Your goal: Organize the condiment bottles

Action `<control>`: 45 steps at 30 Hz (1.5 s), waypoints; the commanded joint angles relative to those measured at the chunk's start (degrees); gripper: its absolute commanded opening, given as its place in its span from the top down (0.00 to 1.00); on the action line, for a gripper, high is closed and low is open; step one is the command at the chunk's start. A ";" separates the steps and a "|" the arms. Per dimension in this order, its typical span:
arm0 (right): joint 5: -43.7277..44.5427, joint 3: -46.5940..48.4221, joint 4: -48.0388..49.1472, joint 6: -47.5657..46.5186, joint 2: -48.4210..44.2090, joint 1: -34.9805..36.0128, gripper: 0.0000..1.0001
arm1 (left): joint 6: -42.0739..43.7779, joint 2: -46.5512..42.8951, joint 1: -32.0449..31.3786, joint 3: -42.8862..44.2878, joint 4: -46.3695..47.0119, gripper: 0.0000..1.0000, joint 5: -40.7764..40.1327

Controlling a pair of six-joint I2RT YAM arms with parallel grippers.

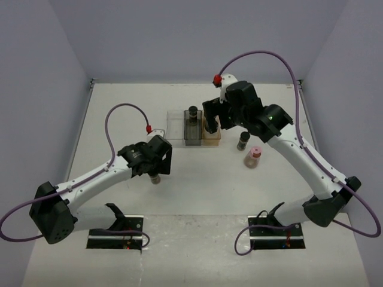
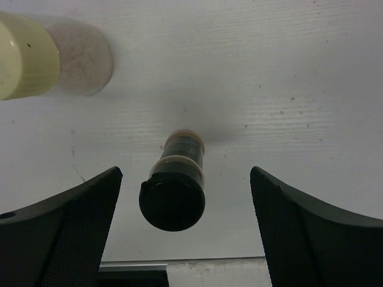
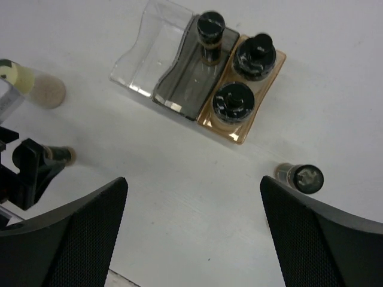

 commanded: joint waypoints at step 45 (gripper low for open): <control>6.69 -27.52 -3.30 9.82 -29.24 -1.51 0.01 | 10.33 52.31 4.17 70.57 -7.40 1.00 -2.75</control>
